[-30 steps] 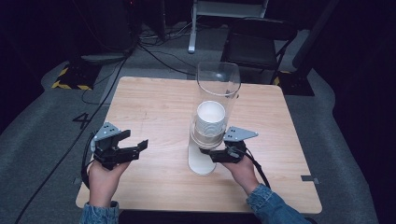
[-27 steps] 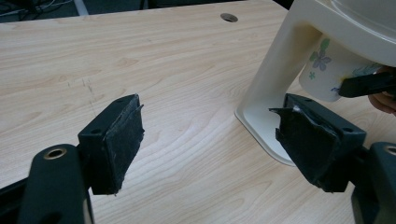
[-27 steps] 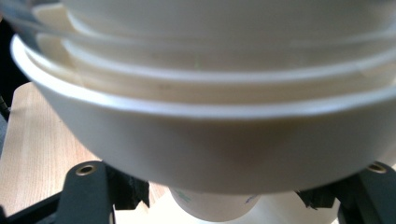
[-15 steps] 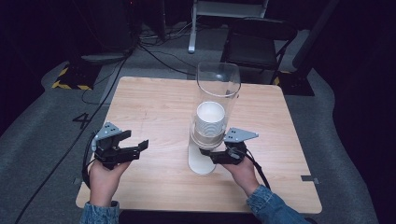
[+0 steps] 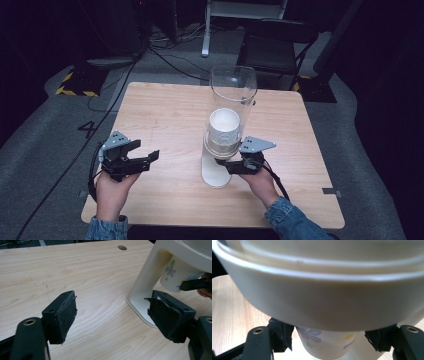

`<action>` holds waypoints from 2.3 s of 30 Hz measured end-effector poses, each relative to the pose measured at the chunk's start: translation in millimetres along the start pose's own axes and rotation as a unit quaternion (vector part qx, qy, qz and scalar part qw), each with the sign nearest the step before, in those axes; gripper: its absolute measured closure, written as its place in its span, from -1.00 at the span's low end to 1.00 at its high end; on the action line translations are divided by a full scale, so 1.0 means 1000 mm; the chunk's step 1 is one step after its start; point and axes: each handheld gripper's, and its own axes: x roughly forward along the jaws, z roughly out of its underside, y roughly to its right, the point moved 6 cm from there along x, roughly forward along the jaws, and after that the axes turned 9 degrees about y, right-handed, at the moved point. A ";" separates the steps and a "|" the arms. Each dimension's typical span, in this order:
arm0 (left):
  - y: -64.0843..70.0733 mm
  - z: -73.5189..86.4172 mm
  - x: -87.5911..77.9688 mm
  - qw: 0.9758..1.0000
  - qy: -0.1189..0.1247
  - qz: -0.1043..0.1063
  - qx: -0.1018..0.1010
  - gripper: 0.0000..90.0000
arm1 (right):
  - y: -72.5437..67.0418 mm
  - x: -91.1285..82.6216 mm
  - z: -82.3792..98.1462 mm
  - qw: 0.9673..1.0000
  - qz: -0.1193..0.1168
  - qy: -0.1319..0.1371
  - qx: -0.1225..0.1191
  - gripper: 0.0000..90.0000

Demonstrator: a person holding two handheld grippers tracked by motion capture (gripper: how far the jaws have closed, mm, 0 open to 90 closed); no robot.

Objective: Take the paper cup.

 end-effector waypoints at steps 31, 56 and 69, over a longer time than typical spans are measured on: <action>0.000 0.001 0.002 1.000 -0.004 0.001 0.002 -0.50 | -0.005 0.001 0.005 0.999 -0.010 0.007 0.039 -0.29; 0.001 -0.005 0.008 1.000 -0.001 0.011 0.000 -0.50 | -0.008 0.000 0.041 0.996 -0.003 -0.094 0.009 -0.24; 0.005 -0.012 0.025 1.000 -0.007 0.029 0.010 -0.50 | -0.009 -0.013 0.053 0.991 0.003 -0.130 0.011 -0.24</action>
